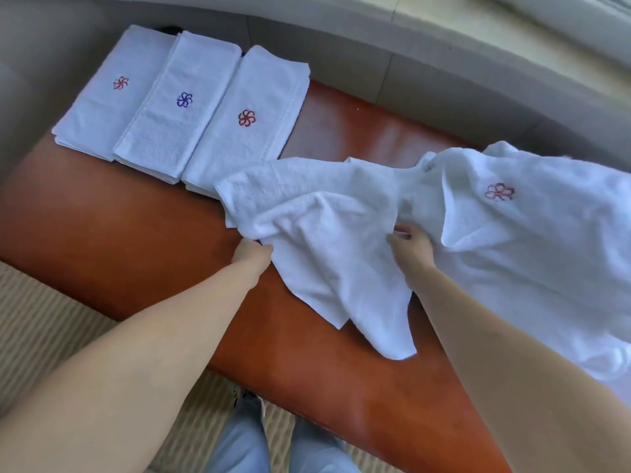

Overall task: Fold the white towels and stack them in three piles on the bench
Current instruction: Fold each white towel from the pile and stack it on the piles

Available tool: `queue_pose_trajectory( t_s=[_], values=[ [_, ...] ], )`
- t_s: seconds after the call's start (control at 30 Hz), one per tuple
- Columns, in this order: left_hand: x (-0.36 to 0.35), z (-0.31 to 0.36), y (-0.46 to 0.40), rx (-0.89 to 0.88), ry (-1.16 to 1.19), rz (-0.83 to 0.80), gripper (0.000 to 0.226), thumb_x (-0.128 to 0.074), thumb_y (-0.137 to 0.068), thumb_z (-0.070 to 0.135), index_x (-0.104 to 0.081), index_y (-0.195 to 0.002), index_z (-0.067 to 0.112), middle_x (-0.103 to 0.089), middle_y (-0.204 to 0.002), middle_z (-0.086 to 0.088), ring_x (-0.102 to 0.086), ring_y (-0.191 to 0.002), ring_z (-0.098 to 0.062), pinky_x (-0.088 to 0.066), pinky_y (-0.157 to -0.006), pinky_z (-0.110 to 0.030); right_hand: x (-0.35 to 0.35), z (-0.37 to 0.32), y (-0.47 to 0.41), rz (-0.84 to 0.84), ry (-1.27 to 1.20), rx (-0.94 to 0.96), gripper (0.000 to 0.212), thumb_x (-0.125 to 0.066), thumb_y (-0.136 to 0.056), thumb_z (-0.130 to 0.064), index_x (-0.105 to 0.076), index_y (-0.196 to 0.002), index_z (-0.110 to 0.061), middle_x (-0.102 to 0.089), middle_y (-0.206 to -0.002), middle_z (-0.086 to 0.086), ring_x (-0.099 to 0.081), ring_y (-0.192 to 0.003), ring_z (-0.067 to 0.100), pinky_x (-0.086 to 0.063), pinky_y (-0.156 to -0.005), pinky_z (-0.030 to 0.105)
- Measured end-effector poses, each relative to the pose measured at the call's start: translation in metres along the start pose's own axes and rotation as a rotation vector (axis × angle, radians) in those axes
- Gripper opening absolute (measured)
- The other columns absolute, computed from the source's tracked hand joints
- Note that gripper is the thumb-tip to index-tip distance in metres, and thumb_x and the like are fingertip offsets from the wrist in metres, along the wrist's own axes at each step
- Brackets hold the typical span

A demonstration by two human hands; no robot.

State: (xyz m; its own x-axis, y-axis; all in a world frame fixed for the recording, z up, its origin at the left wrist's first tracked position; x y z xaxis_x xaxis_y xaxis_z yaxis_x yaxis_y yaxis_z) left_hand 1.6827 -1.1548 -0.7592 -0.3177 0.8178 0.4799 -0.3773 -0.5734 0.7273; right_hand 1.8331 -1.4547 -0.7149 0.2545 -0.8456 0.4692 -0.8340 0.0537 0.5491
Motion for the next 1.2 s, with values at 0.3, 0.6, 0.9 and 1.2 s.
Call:
queue_pose_trajectory(
  t_s=[0.3, 0.6, 0.9, 1.2],
  values=[
    [-0.030, 0.004, -0.026, 0.078, 0.385, 0.111, 0.028, -0.069, -0.094, 0.028, -0.069, -0.116, 0.012, -0.070, -0.098, -0.005, -0.068, -0.089, -0.022, -0.058, -0.085, -0.039, -0.011, 0.021, -0.010, -0.043, 0.079, 0.033, 0.023, -0.060, -0.095, -0.040, -0.065, -0.092, -0.017, -0.060, -0.076, -0.004, -0.053, -0.065, 0.015, -0.042, -0.061, 0.029],
    [-0.012, 0.019, -0.034, 0.048, 0.237, 0.165, 0.043, -0.061, -0.094, 0.036, -0.058, -0.129, 0.012, -0.060, -0.103, -0.003, -0.060, -0.088, -0.022, -0.048, -0.069, -0.031, -0.015, 0.010, -0.007, -0.109, 0.015, 0.017, 0.018, -0.064, -0.093, -0.031, -0.069, -0.093, -0.013, -0.065, -0.077, -0.001, -0.056, -0.067, 0.015, -0.046, -0.061, 0.028],
    [0.069, 0.052, 0.039, -0.237, 0.343, -0.025, 0.019, -0.067, -0.096, 0.019, -0.069, -0.099, 0.000, -0.074, -0.103, -0.010, -0.069, -0.099, -0.029, -0.055, -0.091, -0.036, 0.023, -0.051, 0.050, -0.098, -0.061, 0.000, 0.027, -0.066, -0.087, -0.025, -0.069, -0.099, -0.001, -0.061, -0.079, 0.005, -0.055, -0.069, 0.022, -0.046, -0.065, 0.030],
    [0.198, 0.110, 0.158, -0.385, 0.637, -0.072, 0.003, -0.072, -0.083, 0.020, -0.070, -0.086, 0.019, -0.072, -0.080, 0.000, -0.066, -0.081, -0.020, -0.058, -0.076, -0.030, 0.124, -0.114, 0.169, 0.015, -0.563, 0.075, 0.027, -0.065, -0.086, -0.019, -0.069, -0.111, -0.009, -0.061, -0.095, 0.010, -0.059, -0.084, 0.024, -0.056, -0.091, 0.034]
  ],
)
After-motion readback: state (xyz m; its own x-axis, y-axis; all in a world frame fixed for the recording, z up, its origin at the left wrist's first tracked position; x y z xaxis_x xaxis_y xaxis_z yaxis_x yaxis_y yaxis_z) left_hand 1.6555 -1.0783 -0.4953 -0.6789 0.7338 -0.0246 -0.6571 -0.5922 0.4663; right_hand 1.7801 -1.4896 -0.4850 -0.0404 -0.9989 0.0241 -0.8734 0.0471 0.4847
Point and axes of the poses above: each hand's wrist, its own y-axis away from the middle knuckle, its own x-axis out of the back of the hand, z = x × y, the point moved 4 cm from there along -y, towards the middle knuckle
